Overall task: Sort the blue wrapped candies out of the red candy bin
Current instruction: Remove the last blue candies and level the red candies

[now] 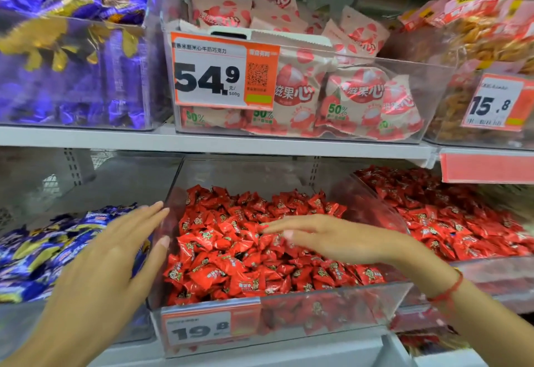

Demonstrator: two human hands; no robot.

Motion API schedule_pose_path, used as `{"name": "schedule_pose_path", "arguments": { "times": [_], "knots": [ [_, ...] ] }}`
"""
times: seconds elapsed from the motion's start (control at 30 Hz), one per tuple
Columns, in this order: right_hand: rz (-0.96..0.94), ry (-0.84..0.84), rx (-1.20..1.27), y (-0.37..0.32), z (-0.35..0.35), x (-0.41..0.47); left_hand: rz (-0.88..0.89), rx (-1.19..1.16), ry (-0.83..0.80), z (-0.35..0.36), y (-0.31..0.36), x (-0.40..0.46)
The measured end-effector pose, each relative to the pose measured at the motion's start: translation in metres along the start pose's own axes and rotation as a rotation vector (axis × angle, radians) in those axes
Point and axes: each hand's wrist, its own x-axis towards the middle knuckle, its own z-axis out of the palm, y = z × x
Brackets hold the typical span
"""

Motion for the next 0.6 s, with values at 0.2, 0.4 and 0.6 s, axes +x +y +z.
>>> {"name": "schedule_pose_path", "arguments": {
  "times": [0.2,0.4,0.6],
  "knots": [
    [0.09,0.609,-0.241,0.053,0.0,-0.036,0.284,-0.016,0.063,-0.003,0.032,0.013],
    [0.067,1.009,-0.42,0.084,0.017,-0.055,0.582,-0.025,-0.429,0.043,0.095,0.057],
    [0.233,1.012,-0.15,0.093,0.03,-0.064,0.417,0.028,-0.699,0.138,0.134,0.114]
  ]
}}
